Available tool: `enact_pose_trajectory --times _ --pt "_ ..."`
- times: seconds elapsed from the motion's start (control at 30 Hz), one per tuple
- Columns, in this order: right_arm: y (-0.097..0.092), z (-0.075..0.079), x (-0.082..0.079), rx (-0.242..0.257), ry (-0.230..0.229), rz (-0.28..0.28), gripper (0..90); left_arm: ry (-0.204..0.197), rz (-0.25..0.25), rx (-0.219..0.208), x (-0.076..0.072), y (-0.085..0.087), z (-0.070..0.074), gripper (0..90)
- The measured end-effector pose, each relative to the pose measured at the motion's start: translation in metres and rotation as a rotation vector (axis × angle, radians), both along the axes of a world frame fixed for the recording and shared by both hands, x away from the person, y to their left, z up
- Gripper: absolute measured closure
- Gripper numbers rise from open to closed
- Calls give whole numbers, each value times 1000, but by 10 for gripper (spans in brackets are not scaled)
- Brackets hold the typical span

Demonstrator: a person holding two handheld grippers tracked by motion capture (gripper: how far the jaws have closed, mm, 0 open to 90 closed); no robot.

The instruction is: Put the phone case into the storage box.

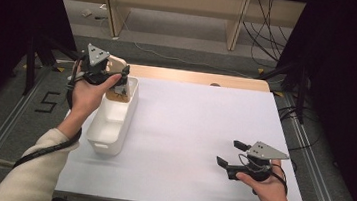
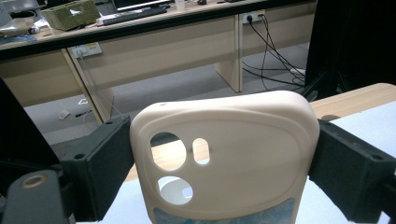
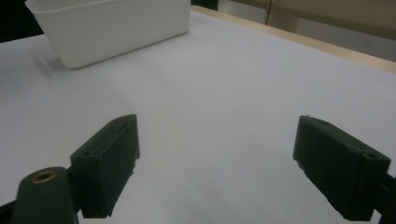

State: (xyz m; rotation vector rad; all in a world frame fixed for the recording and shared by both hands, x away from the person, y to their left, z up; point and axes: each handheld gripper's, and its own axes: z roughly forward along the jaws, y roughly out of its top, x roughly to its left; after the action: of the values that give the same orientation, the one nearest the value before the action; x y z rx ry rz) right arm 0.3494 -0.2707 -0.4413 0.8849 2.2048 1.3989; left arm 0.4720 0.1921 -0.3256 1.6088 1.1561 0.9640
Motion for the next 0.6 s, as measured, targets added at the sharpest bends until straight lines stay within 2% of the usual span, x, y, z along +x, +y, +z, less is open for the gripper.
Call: enact_pose_trajectory --times 0.6 --pt "0 0 0 0 0 1 155 5 6 7 3 4 -3 112"
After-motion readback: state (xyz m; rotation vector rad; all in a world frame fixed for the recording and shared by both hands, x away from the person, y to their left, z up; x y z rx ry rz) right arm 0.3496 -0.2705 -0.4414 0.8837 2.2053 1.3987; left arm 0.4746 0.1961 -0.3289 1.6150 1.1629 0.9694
